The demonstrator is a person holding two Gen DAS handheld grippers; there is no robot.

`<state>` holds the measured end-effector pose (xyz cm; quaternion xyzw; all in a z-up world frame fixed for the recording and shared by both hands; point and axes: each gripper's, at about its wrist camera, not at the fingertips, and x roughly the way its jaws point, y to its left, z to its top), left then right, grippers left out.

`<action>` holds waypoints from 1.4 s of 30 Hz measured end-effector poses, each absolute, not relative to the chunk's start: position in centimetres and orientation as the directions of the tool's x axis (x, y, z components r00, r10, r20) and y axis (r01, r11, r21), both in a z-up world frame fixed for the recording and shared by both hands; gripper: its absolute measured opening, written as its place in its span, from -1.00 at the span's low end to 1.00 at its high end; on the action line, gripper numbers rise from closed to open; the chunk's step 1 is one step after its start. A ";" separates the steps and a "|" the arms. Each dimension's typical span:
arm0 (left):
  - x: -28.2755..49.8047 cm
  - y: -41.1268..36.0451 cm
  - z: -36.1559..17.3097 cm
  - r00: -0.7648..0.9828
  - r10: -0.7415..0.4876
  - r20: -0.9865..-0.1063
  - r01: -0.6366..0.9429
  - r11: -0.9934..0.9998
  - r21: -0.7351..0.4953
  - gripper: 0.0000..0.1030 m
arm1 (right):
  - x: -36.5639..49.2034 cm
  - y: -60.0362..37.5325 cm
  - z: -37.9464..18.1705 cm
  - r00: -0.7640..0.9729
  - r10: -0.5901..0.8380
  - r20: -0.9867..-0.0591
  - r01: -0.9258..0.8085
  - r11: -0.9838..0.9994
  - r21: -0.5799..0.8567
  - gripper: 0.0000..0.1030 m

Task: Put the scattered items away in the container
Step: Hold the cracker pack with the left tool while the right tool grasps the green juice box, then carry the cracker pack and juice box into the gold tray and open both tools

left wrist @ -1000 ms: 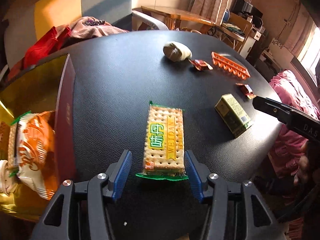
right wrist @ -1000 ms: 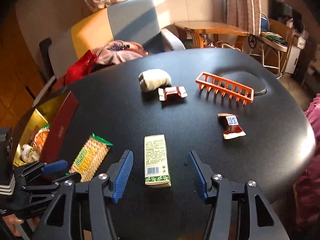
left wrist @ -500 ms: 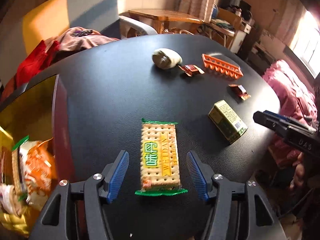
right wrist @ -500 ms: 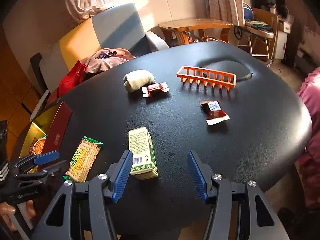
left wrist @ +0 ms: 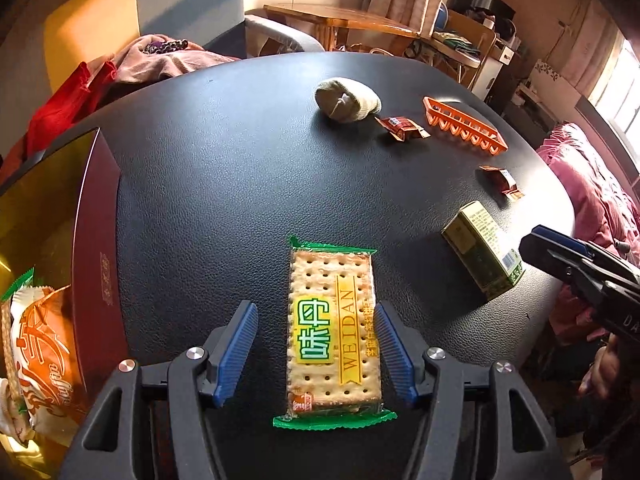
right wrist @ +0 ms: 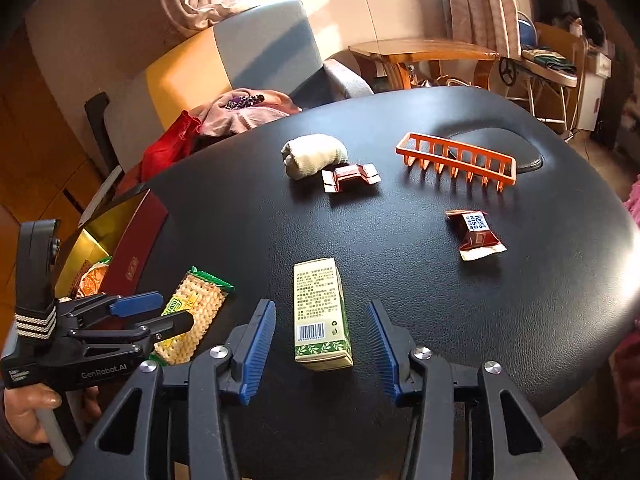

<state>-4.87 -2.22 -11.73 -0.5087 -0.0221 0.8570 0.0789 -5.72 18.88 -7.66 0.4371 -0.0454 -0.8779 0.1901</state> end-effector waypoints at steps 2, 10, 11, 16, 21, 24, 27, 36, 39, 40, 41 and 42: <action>-4.7 -2.0 -11.8 -0.475 0.158 -0.866 -0.123 -0.986 -0.112 0.19 | -6.2 18.4 -8.0 -0.533 -0.364 -0.764 0.310 -0.924 0.225 -0.07; -4.7 -2.0 -12.9 -0.458 0.176 -0.871 -0.140 -0.982 -0.125 0.19 | -8.3 15.7 -10.4 -0.481 -0.273 -0.833 0.364 -0.927 0.093 -0.37; -4.8 -2.1 -12.9 -0.460 0.174 -0.871 -0.132 -0.983 -0.127 0.19 | -8.3 15.5 -10.7 -0.482 -0.258 -0.837 0.364 -0.928 0.077 -0.39; -4.7 -2.3 -12.9 -0.474 0.149 -0.868 -0.105 -0.988 -0.112 -0.05 | -7.8 15.6 -11.2 -0.507 -0.242 -0.827 0.363 -0.930 0.050 -0.41; -4.2 -1.8 -12.9 -0.495 0.106 -0.863 -0.094 -0.993 -0.068 -0.06 | -7.7 15.5 -11.6 -0.509 -0.230 -0.830 0.349 -0.936 0.045 -0.41; -4.0 -1.5 -12.7 -0.509 0.089 -0.856 -0.090 -0.995 -0.051 -0.07 | -7.8 15.5 -11.5 -0.507 -0.226 -0.832 0.340 -0.939 0.048 -0.41; -3.5 -1.6 -12.1 -0.526 0.085 -0.846 -0.082 -0.995 -0.050 -0.07 | -7.7 15.4 -11.4 -0.509 -0.218 -0.833 0.330 -0.943 0.044 -0.42; -2.0 -3.4 -9.8 -0.568 0.107 -0.816 -0.049 -0.994 -0.096 -0.07 | -6.3 15.1 -11.0 -0.521 -0.253 -0.815 0.307 -0.947 0.097 -0.42; -1.4 -4.0 -8.7 -0.593 0.126 -0.795 -0.042 -0.991 -0.125 -0.07 | -6.0 15.0 -10.1 -0.526 -0.290 -0.799 0.305 -0.942 0.141 -0.42; -1.3 -4.2 -8.3 -0.600 0.129 -0.789 -0.040 -0.991 -0.131 -0.07 | -6.0 14.8 -9.8 -0.529 -0.298 -0.795 0.308 -0.940 0.147 -0.42; -1.1 -4.5 -8.0 -0.608 0.127 -0.784 -0.034 -0.990 -0.135 -0.07 | -5.9 14.4 -9.5 -0.531 -0.304 -0.791 0.316 -0.937 0.148 -0.42; -0.9 -4.8 -7.7 -0.616 0.126 -0.778 -0.028 -0.990 -0.139 -0.07 | -5.8 14.1 -9.2 -0.532 -0.311 -0.788 0.324 -0.934 0.151 -0.42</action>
